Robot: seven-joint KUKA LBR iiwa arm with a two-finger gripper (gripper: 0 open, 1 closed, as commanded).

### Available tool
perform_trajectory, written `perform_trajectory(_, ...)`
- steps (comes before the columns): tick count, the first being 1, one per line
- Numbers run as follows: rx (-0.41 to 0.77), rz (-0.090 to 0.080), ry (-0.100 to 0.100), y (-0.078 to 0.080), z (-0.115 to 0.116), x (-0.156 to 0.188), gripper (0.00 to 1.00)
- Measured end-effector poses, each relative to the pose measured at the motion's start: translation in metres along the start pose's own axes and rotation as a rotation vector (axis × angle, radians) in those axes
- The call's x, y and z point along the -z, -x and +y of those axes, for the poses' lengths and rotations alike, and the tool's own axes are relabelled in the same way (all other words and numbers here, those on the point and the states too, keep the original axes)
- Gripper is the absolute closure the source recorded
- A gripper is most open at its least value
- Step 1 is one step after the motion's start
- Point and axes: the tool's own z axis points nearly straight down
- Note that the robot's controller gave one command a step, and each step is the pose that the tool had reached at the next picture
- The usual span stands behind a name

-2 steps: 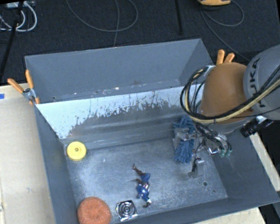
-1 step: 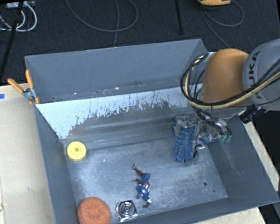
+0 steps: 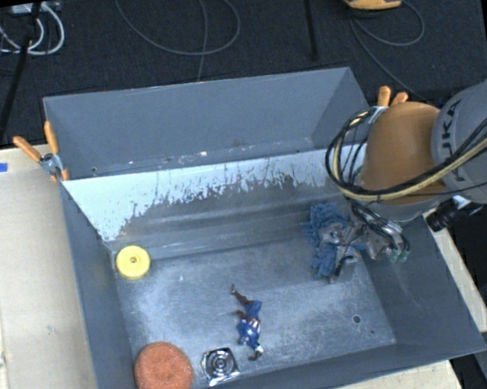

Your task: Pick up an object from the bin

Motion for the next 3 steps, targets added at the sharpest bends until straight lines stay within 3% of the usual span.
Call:
perform_trajectory(1, 0.000, 0.000, 0.000, 0.000, 0.000, 0.000, 1.00)
perform_trajectory(2, 0.210, 0.000, -0.003, 0.002, 0.001, 0.000, 1.00)
perform_trajectory(3, 0.161, 0.007, -0.002, 0.004, -0.027, 0.153, 1.00)
